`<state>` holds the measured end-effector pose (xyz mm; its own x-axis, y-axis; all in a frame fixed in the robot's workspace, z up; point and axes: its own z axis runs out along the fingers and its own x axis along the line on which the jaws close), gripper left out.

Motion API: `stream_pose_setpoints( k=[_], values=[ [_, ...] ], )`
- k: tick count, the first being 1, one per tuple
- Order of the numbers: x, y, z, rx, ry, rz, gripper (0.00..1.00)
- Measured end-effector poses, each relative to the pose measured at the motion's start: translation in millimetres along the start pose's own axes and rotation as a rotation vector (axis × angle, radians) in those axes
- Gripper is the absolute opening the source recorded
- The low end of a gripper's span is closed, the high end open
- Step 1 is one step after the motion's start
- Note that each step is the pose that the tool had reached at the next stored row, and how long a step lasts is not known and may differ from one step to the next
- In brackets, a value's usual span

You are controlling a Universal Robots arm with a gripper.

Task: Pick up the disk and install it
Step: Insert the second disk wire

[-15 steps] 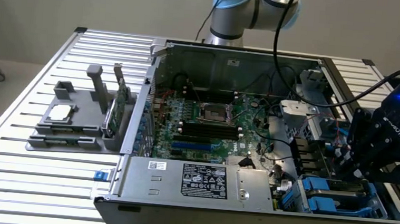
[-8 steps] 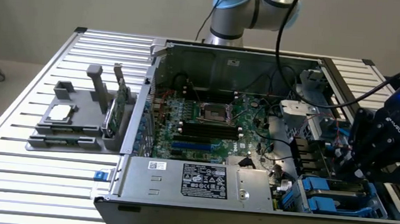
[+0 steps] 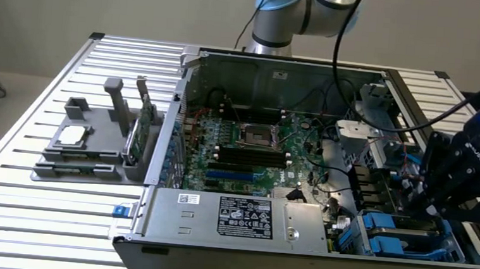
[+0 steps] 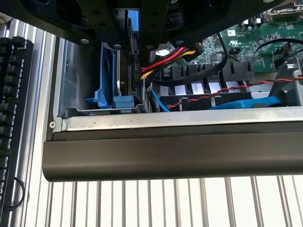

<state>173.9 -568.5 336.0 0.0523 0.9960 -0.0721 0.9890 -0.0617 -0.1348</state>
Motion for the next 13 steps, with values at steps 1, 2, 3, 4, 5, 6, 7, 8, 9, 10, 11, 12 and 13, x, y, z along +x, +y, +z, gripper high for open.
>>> stream_pose_setpoints(
  k=[1,2,3,4,5,6,7,8,9,10,11,12,13],
  values=[
    [-0.6,0.1,0.2,0.0004,0.0003,0.003,0.17],
    [-1.1,0.1,0.3,0.0007,0.0006,0.005,0.17],
    [-1.6,0.2,0.6,0.0009,0.0010,0.008,0.17],
    [-2.0,0.2,0.8,0.0011,0.0014,0.011,0.17],
    [-2.4,0.2,1.0,0.0013,0.0017,0.013,0.17],
    [-2.5,0.3,1.2,0.0015,0.0020,0.015,0.17],
    [-2.5,0.3,1.3,0.0016,0.0021,0.017,0.17],
    [-2.6,0.3,1.5,0.0016,0.0021,0.018,0.17],
    [-2.6,0.4,1.9,0.0017,0.0024,0.019,0.17],
    [-2.6,0.4,2.2,0.0018,0.0024,0.019,0.17],
    [-2.6,0.4,2.4,0.0018,0.0023,0.020,0.17],
    [-2.6,0.5,2.7,0.0018,0.0025,0.021,0.17],
    [-2.5,0.5,3.0,0.0019,0.0024,0.021,0.17]
  ],
)
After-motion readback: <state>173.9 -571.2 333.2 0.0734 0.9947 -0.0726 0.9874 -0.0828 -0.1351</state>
